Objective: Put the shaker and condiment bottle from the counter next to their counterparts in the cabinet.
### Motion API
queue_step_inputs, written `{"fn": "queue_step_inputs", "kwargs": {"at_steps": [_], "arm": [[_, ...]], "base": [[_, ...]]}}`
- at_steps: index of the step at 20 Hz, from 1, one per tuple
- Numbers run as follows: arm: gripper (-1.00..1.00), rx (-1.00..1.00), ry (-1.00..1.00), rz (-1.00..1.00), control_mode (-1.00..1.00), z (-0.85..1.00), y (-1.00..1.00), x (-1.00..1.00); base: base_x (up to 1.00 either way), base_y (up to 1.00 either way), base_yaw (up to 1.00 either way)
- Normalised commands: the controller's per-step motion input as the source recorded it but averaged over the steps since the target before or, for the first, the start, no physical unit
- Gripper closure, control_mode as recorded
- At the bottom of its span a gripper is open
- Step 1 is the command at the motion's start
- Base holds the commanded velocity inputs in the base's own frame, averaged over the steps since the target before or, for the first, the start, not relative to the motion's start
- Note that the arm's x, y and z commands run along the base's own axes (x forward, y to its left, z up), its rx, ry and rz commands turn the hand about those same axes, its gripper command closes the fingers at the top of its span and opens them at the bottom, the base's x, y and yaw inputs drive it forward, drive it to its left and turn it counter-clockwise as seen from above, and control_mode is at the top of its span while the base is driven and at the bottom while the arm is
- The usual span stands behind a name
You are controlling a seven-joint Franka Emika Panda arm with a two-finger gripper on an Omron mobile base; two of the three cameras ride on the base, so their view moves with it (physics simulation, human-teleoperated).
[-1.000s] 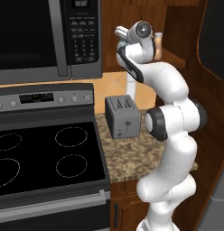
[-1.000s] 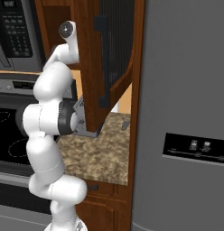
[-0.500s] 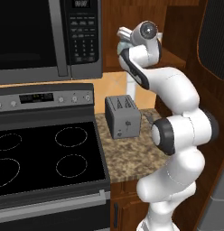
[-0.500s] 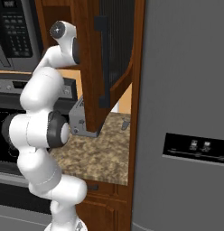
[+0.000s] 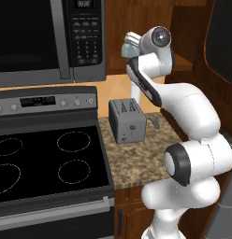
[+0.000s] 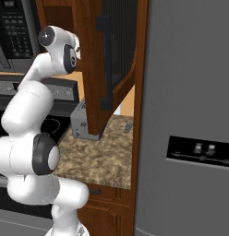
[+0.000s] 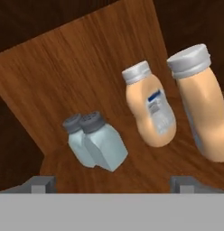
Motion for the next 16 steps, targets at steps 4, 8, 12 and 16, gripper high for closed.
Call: {"fn": "queue_step_inputs", "kwargs": {"at_steps": [4,8,12,16], "arm": [[-1.0,-0.04,-0.07,0.0,-1.0,0.0,0.52,-0.98],[-1.0,-0.06,-0.06,0.0,-1.0,0.0,0.6,-1.0],[-1.0,-0.08,-0.02,0.0,-1.0,-0.01,0.63,-1.0],[-1.0,-0.07,-0.01,0.0,-1.0,-0.07,0.61,-1.0]], "base": [[0.0,0.0,0.0],[0.0,0.0,0.0],[0.0,0.0,0.0],[0.0,0.0,0.0]]}}
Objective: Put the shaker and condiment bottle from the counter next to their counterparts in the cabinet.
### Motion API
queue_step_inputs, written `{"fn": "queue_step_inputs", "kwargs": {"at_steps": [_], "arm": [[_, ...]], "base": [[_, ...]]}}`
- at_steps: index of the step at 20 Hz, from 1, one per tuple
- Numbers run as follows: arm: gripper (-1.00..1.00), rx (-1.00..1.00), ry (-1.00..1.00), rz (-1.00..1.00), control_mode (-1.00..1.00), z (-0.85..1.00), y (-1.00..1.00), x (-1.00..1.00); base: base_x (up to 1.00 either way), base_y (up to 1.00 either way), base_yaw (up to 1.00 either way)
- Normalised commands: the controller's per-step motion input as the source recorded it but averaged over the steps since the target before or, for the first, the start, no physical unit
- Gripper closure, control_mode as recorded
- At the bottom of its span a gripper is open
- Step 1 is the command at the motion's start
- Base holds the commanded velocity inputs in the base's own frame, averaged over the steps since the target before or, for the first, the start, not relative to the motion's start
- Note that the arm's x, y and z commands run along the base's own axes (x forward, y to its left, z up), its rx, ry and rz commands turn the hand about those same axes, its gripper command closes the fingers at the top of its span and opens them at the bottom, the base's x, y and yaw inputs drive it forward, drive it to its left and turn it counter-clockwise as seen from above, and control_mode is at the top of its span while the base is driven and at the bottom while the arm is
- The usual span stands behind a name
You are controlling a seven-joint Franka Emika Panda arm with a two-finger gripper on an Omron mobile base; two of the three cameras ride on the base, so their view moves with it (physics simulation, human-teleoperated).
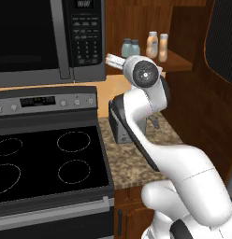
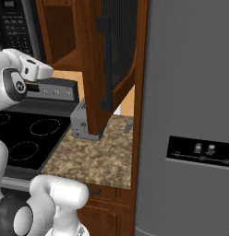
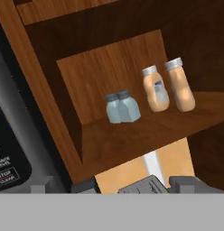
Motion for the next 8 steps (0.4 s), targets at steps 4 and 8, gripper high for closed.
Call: {"fn": "queue_step_inputs", "kwargs": {"at_steps": [4,8], "arm": [[-1.0,-0.09,-0.03,0.0,-1.0,-0.18,0.63,-1.0],[-1.0,-0.08,-0.01,0.0,-1.0,-0.33,0.63,-1.0]], "base": [[0.0,0.0,0.0],[0.0,0.0,0.0]]}}
